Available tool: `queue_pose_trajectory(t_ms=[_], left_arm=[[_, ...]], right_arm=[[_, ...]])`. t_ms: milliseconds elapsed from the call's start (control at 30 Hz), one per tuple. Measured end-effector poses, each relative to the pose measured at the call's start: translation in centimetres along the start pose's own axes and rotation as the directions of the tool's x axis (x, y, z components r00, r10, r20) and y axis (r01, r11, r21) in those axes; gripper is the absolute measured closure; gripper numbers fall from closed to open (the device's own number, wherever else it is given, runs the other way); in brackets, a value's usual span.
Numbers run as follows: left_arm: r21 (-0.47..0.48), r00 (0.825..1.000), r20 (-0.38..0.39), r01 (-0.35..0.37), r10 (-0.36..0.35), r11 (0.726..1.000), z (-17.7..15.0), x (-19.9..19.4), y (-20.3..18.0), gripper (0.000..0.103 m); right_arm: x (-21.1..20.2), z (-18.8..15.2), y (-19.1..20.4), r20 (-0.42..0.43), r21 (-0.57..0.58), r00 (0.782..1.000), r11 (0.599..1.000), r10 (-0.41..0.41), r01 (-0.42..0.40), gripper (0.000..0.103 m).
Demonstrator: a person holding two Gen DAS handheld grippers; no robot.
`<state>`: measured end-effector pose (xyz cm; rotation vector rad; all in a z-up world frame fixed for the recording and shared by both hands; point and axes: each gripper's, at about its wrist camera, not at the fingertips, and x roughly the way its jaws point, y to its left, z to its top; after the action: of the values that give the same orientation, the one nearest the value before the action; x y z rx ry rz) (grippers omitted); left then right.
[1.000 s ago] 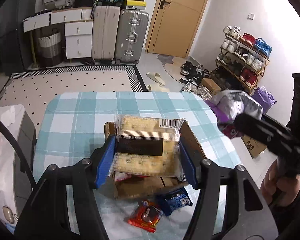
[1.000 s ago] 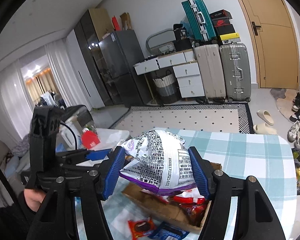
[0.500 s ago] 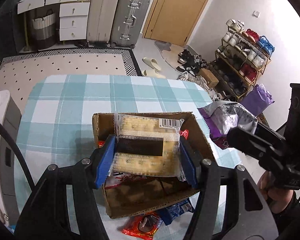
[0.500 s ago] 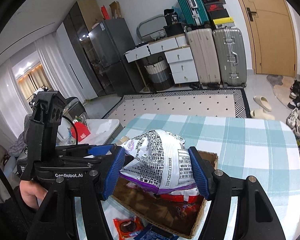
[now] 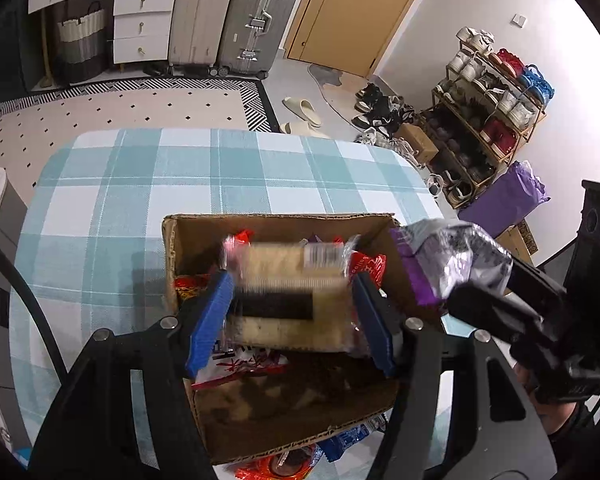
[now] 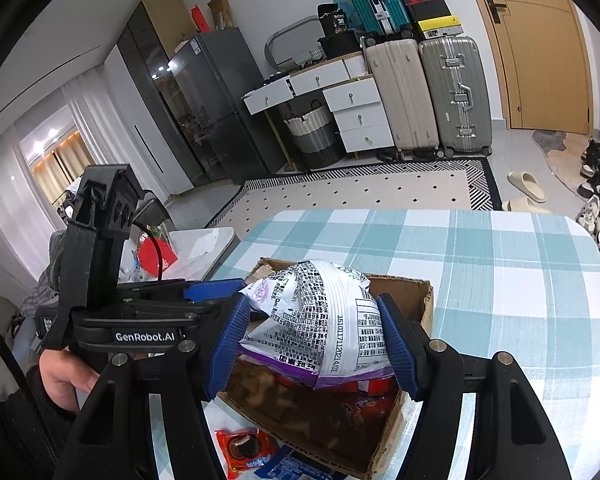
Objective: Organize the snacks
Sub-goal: 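Open both tools to release the bag and cracker pack into the box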
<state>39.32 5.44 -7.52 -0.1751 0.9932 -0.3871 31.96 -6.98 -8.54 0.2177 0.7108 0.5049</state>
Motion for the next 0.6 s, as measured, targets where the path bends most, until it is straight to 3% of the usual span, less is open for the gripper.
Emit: queue_pose_trajectory(t_ms=[267, 600], left_arm=[[-0.032, 1.0, 0.005, -0.012, 0.013, 0.999, 0.4, -0.2, 0.6, 0.044], [0.009, 0.997, 0.034, -0.073, 0.073, 0.997, -0.4, -2.4, 0.2, 0.044]], right_arm=[[0.3, -0.8, 0.5, -0.006, -0.028, 1.0, 0.999, 0.014, -0.014, 0.037], [0.0, -1.0, 1.1, -0.004, -0.042, 1.0, 0.999, 0.0, 0.0, 0.037]])
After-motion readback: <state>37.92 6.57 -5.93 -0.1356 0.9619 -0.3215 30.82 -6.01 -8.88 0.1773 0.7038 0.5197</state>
